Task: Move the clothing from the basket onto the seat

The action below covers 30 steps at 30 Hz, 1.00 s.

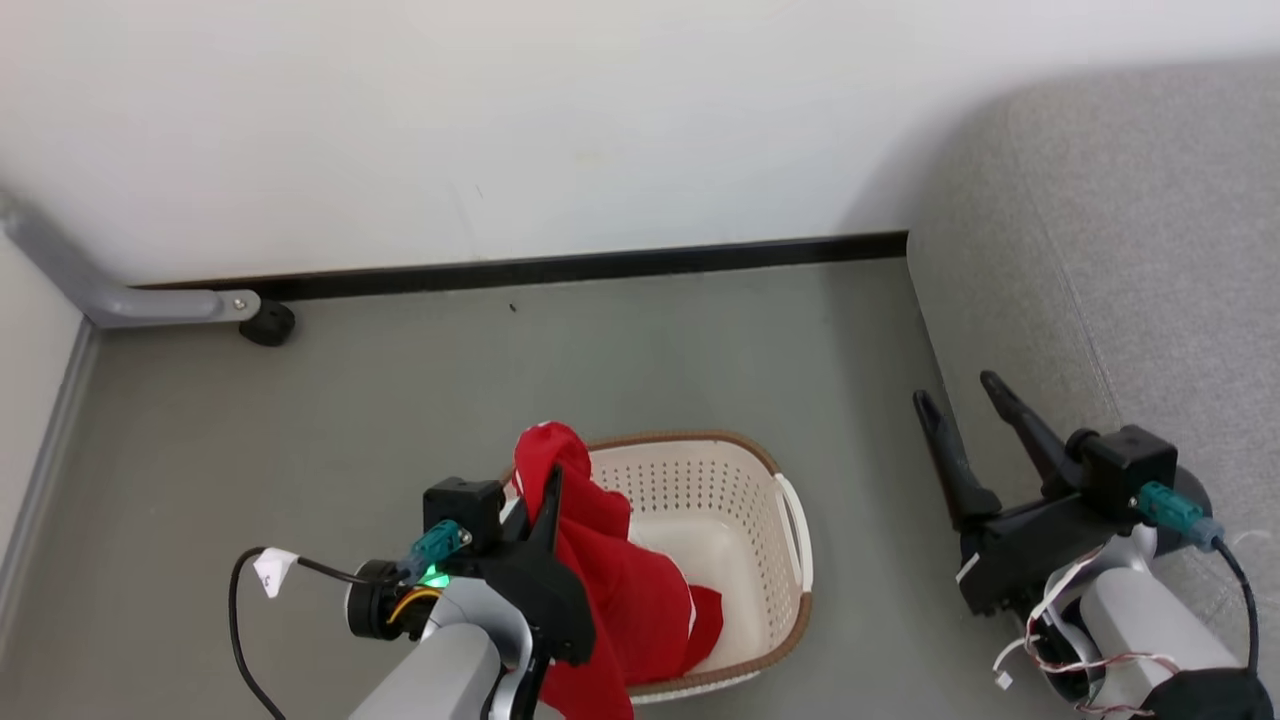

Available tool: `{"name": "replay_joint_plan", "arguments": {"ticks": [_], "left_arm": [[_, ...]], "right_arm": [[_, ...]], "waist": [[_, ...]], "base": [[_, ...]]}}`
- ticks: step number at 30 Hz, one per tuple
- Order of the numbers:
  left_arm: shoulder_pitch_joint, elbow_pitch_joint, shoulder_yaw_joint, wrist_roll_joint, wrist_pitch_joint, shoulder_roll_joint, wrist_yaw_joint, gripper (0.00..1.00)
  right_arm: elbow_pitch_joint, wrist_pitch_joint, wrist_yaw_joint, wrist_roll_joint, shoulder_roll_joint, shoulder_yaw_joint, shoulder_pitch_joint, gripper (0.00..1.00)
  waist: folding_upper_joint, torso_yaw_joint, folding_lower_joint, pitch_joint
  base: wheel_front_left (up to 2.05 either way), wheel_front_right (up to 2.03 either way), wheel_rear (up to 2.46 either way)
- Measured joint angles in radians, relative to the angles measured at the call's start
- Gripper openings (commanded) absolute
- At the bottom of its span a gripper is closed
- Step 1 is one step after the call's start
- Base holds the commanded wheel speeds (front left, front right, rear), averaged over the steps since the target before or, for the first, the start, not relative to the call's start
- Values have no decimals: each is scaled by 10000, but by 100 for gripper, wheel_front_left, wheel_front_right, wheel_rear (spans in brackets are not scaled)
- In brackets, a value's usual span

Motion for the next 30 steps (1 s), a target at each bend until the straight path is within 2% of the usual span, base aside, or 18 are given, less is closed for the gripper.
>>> {"name": "replay_joint_plan", "arguments": {"ticks": [7,17,30], "left_arm": [[263,-1103,508,470,-2,334,17,0],[272,-3007,1195,1189,-8,485,92,0],[-10,-5041,1283,2228,-10,723,-12,0]], "right_arm": [[-77,2,0,-10,182,-21,410,100],[-98,2,0,-50,184,-157,612,100],[-136,2,0,-121,268,-159,725,100]], "waist": [[-1,158,1,-560],[1,231,2,-737],[1,307,2,-765]], "base": [[0,0,0],[0,0,0],[0,0,0]]}}
